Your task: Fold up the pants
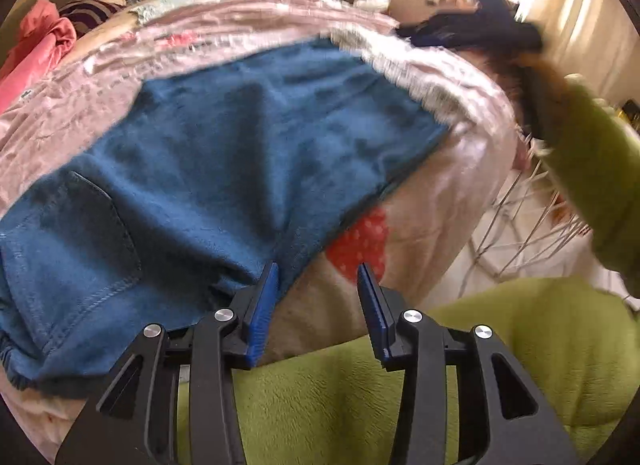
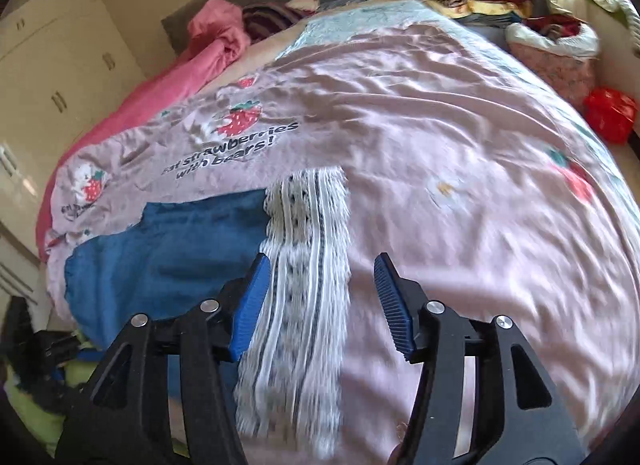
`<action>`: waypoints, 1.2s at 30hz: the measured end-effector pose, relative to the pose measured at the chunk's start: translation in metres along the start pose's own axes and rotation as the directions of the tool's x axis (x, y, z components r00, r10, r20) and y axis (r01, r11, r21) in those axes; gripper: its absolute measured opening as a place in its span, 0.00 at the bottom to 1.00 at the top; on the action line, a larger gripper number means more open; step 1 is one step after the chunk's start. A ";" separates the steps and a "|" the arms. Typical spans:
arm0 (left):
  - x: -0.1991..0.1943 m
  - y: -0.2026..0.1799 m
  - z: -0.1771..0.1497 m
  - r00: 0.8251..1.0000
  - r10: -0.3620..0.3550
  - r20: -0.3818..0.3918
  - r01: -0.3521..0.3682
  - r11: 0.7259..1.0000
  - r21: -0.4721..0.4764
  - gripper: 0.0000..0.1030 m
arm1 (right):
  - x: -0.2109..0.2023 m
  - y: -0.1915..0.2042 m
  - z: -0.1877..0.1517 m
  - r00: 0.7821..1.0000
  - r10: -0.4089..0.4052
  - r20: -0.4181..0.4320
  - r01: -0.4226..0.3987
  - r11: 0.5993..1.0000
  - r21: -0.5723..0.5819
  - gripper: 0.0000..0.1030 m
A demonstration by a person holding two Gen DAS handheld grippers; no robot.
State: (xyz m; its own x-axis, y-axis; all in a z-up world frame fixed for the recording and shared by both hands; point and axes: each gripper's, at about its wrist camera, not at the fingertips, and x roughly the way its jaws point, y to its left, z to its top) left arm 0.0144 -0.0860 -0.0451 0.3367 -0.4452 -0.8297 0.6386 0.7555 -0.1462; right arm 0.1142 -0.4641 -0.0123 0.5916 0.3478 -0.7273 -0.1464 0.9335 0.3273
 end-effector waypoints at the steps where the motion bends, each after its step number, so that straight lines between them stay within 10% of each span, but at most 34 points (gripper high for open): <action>1: -0.009 0.006 0.005 1.000 -0.008 0.027 0.009 1.000 -0.027 0.39 | 0.012 -0.002 0.007 1.000 0.001 -0.017 -0.001 1.000 -0.004 0.46; 9: -0.013 0.080 0.075 0.985 0.121 0.122 -0.092 0.970 -0.225 0.54 | 0.065 -0.011 0.028 0.992 0.093 -0.086 -0.095 0.995 -0.026 0.46; 16: 0.053 0.146 0.121 0.985 0.174 -0.002 -0.164 0.925 -0.343 0.58 | 0.071 -0.008 0.027 0.986 0.146 -0.081 -0.153 0.985 -0.083 0.30; 20: 0.073 0.148 0.122 0.979 0.203 -0.034 -0.202 0.921 -0.334 0.24 | 0.050 0.000 0.022 0.981 0.188 -0.043 -0.192 0.972 -0.139 0.11; 28: 0.073 0.140 0.132 0.956 0.293 0.023 -0.272 0.912 -0.306 0.17 | 0.055 0.020 0.056 0.998 0.054 -0.029 -0.060 0.961 -0.272 0.11; 36: 0.072 0.139 0.118 0.939 0.341 0.053 -0.309 0.900 -0.309 0.35 | 0.074 0.003 0.050 0.997 0.002 -0.072 -0.016 0.980 -0.197 0.31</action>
State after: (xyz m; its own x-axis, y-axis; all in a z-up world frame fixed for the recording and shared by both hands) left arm 0.2090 -0.0695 -0.0612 0.5702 -0.1858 -0.8002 0.2567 0.9656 -0.0412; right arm 0.1971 -0.4396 -0.0355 0.5325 0.3550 -0.7683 -0.3097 0.9266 0.2135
